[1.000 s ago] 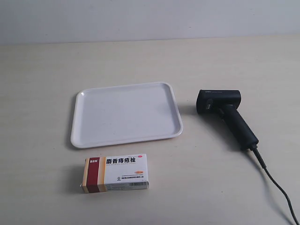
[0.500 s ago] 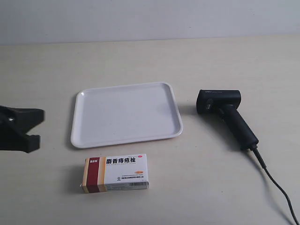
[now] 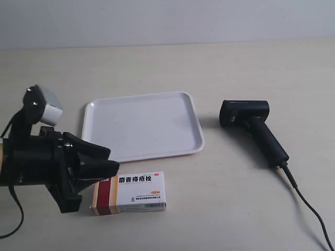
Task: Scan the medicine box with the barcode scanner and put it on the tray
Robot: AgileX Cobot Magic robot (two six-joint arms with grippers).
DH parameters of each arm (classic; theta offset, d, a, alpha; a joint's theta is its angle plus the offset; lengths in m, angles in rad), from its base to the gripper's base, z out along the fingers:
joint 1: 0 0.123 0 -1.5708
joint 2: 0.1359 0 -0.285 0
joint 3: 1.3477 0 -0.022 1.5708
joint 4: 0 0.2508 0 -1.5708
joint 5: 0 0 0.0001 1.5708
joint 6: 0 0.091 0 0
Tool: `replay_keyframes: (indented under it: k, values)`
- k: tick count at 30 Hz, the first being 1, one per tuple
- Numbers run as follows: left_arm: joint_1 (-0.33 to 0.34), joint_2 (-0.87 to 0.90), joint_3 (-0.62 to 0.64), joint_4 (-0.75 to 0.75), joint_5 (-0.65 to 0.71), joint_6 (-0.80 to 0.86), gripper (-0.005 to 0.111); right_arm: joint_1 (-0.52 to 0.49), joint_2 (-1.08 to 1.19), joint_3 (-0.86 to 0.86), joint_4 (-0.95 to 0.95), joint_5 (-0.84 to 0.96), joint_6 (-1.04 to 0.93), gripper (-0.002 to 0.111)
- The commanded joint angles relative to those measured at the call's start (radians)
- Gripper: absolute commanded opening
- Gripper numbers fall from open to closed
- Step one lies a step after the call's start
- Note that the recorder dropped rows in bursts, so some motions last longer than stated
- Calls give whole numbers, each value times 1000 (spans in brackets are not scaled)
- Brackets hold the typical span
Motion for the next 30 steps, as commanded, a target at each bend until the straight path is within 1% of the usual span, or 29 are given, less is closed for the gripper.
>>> replay_keyframes:
  k: [1,3,6,8,10,12,14,16,20,23,25,27,28,30]
  values:
    - [-104,37,-5,-65,-17,162,50,-7,-6,4,-4,-74,1,1]
    - [-147,53,-11,-106,-17,210,56,-7,-6,4,-6,-76,1,1]
    - [-189,73,-26,-136,-2,284,73,-7,-6,4,-6,-66,1,1]
    - [-193,89,-31,-129,10,312,85,-7,-6,4,-9,-51,1,1]
    - [-193,112,-33,-127,15,365,94,-7,-6,4,-14,-36,-2,1]
    - [-193,137,-37,-127,15,407,99,-7,-6,4,-14,-29,-5,1]
    - [-193,169,-39,-128,15,453,102,-7,-6,4,-14,-27,-7,1]
    - [-193,203,-46,-130,28,492,102,-7,-6,4,-14,-27,-7,1]
    - [-193,293,-95,-135,107,487,102,-7,-6,4,-14,-27,-7,1]
    - [-193,356,-125,-128,112,482,102,-7,-6,4,-14,-13,-7,1]
    - [-193,378,-144,-109,97,469,100,-7,-6,4,-14,-13,-7,1]
    - [-193,380,-157,-68,109,433,91,-7,-6,4,-14,-13,-7,1]
    - [-193,380,-160,-66,118,423,84,-7,-6,4,-14,-13,-7,1]
    - [-193,380,-166,-60,128,408,63,-7,-6,4,-14,-13,-11,1]
